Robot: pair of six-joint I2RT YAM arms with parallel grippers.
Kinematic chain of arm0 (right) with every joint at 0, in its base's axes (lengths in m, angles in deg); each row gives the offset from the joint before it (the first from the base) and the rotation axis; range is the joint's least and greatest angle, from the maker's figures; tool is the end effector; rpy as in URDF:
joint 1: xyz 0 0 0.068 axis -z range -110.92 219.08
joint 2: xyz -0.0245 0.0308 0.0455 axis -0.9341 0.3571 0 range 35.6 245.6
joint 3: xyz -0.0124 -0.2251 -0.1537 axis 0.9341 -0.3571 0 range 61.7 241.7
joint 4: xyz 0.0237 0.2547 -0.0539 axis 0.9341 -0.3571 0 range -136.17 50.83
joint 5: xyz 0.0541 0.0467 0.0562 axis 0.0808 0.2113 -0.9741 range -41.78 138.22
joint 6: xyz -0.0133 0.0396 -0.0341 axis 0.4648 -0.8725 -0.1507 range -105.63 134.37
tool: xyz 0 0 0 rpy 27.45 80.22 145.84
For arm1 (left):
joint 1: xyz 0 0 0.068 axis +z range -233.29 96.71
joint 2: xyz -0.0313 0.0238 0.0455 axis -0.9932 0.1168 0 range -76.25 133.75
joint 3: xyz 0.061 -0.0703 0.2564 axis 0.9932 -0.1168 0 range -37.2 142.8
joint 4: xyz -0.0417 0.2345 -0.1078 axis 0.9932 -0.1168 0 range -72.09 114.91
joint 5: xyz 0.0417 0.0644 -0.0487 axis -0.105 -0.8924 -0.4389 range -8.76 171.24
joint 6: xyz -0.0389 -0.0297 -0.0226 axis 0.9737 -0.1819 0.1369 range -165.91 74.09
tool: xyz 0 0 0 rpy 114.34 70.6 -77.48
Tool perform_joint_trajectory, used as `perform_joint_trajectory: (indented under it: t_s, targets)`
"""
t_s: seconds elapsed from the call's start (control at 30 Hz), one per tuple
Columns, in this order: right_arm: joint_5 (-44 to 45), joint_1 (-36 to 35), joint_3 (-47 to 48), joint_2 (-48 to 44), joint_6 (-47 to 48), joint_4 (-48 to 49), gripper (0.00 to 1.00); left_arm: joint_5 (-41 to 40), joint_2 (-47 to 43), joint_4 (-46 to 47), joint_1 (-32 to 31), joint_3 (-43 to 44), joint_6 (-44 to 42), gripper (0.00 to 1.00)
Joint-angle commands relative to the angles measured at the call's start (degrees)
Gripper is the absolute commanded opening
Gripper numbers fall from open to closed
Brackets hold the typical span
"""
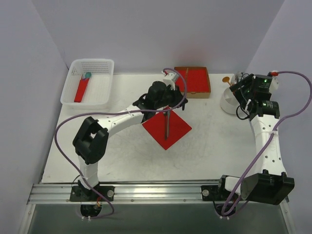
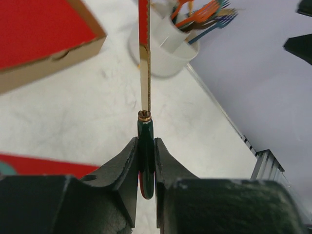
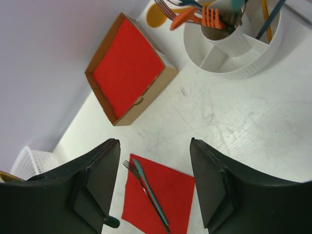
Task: Place the utensils on the paper napkin and roll it up
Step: Place the utensils on the napkin.
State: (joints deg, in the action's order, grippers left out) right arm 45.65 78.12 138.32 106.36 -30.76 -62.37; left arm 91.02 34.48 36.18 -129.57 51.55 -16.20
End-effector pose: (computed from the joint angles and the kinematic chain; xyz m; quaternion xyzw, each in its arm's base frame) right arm 0.2720 -0.0416 0.4148 0.3549 0.7231 0.2006 0.5576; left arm 0.3206 -0.3440 0.3039 0.1644 0.7514 -0.4431 0.4605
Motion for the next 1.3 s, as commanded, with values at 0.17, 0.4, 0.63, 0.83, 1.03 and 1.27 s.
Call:
perform_joint_trajectory:
  t_s: [0.17, 0.4, 0.63, 0.83, 1.03, 1.27]
  targets:
    - [-4.0, -0.7, -12.1, -3.3, 2.9, 9.7, 0.53, 9.5, -4.7, -9.7, 4.3, -8.6, 13.7, 0.02]
    - [-12.8, -4.1, -21.2, -1.2, 5.6, 20.1, 0.5, 10.3, -3.6, -11.2, 4.6, -11.9, 15.7, 0.02]
    - [-16.9, -7.8, -25.4, 1.1, 7.9, 26.6, 0.45, 7.8, 0.0, -14.3, 5.0, -12.0, 18.3, 0.02]
    - [-17.3, -11.6, -28.4, 2.9, 10.1, 31.7, 0.36, 5.8, 2.4, -15.5, 5.0, -11.8, 18.9, 0.02]
    - [-19.8, -15.3, -29.6, 8.8, 11.8, 36.7, 0.3, 5.6, 4.9, -14.9, 4.9, -11.9, 19.7, 0.03]
    - [-21.9, -18.9, -29.4, 14.1, 13.1, 40.5, 0.32, 4.6, 6.2, -18.2, 4.0, -10.2, 19.2, 0.02]
